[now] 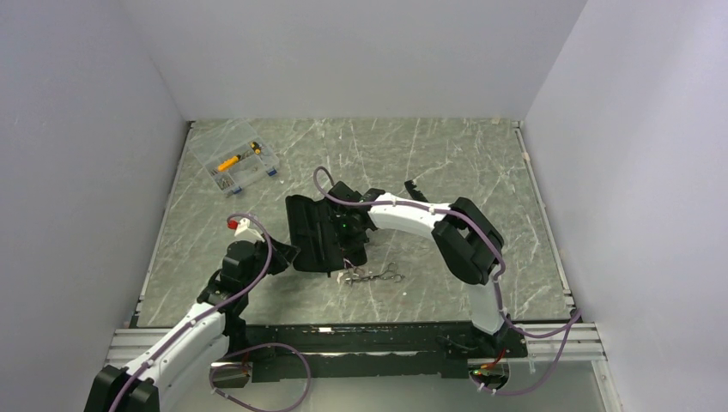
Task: Sort the hair-cutting tools
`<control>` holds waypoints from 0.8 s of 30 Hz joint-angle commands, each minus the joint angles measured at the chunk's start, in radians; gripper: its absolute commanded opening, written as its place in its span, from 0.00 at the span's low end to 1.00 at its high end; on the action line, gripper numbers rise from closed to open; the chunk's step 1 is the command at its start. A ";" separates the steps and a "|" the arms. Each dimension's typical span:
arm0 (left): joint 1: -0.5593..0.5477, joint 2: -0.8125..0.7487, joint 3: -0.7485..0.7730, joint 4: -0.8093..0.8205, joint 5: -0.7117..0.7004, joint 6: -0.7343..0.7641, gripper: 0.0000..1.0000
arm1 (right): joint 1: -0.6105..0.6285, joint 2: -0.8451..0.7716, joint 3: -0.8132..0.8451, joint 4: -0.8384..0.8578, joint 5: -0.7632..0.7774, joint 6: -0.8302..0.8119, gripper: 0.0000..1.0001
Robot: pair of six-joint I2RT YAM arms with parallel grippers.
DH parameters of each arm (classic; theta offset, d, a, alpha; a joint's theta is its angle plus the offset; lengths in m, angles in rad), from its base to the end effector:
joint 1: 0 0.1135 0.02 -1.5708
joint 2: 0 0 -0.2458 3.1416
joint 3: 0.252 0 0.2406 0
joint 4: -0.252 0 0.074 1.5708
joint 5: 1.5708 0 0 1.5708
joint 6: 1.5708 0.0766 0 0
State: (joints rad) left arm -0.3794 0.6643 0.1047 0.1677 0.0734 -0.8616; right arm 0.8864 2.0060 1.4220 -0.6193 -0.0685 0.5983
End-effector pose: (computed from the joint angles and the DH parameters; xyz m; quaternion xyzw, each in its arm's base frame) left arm 0.1788 -0.0774 0.1347 -0.1785 0.8115 -0.3478 0.4342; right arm 0.2521 0.3172 0.1176 -0.1472 0.9715 0.1483 0.1118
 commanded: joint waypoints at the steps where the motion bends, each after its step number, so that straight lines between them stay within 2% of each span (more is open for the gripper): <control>1: -0.005 -0.011 -0.005 0.023 0.000 0.012 0.00 | -0.012 0.018 0.036 0.045 0.032 0.013 0.00; 9: -0.006 0.007 -0.005 0.029 -0.001 0.012 0.00 | -0.012 -0.006 0.025 0.099 0.010 0.007 0.01; 15: -0.005 0.000 0.001 0.014 -0.011 0.015 0.00 | -0.012 -0.089 0.000 0.086 0.009 0.005 0.33; 19: -0.005 -0.001 0.003 0.012 -0.015 0.012 0.00 | -0.012 -0.157 -0.029 0.067 0.022 0.005 0.43; 24: -0.007 0.001 0.005 0.005 -0.018 0.013 0.00 | -0.005 -0.255 -0.104 0.061 0.014 -0.006 0.43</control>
State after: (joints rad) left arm -0.3813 0.6693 0.1013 0.1665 0.0635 -0.8612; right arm 0.8783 1.8481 1.3636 -0.5690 -0.0608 0.6022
